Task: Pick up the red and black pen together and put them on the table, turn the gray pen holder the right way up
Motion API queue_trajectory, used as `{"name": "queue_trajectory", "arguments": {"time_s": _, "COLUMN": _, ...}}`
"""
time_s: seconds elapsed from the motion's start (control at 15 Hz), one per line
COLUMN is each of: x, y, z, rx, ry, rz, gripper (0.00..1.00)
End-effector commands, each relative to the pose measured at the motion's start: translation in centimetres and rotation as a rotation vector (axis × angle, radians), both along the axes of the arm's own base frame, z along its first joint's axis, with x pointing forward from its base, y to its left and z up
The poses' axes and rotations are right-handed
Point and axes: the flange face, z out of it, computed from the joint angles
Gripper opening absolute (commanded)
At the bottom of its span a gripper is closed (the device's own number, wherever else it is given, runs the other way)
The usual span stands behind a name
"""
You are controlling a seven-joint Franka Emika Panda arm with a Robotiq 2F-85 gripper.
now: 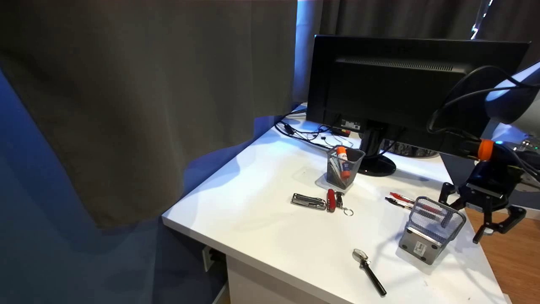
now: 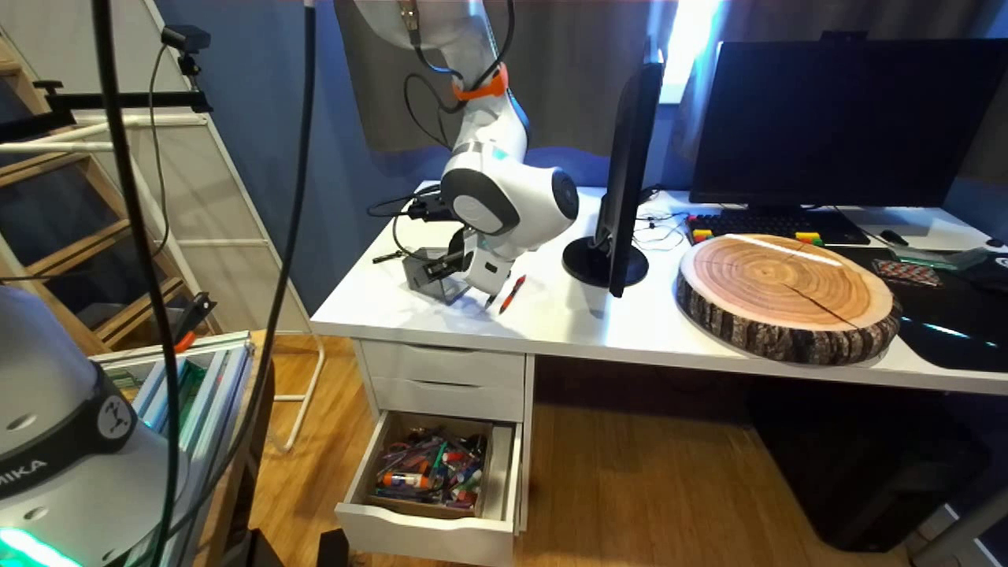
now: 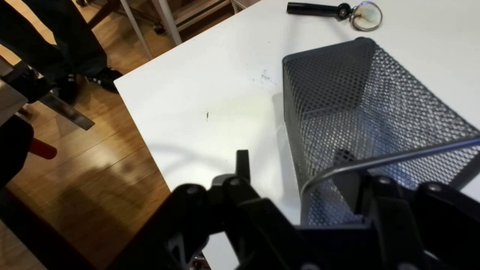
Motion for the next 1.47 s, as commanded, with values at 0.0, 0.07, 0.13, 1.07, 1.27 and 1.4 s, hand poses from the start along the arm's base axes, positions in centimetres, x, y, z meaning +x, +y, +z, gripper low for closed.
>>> {"name": "queue_trajectory", "arguments": {"time_s": 0.0, "x": -0.1, "y": -0.2, "z": 0.1, "rx": 0.076, "ry": 0.008, "rz": 0.000, "gripper": 0.29}}
{"name": "queue_trajectory", "arguments": {"time_s": 0.07, "x": -0.1, "y": -0.2, "z": 0.4, "rx": 0.086, "ry": 0.005, "rz": 0.008, "gripper": 0.21}}
{"name": "queue_trajectory", "arguments": {"time_s": 0.13, "x": -0.2, "y": 0.0, "z": 0.7, "rx": 0.090, "ry": -0.001, "rz": 0.020, "gripper": 0.15}}
{"name": "queue_trajectory", "arguments": {"time_s": 1.07, "x": -3.6, "y": 7.2, "z": 10.3, "rx": -0.087, "ry": -0.270, "rz": 0.399, "gripper": 0.02}}
{"name": "queue_trajectory", "arguments": {"time_s": 1.27, "x": -3.9, "y": 8.0, "z": 11.9, "rx": -0.153, "ry": -0.406, "rz": 0.446, "gripper": 0.02}}
{"name": "queue_trajectory", "arguments": {"time_s": 1.4, "x": -4.0, "y": 8.7, "z": 12.4, "rx": -0.177, "ry": -0.517, "rz": 0.432, "gripper": 0.02}}
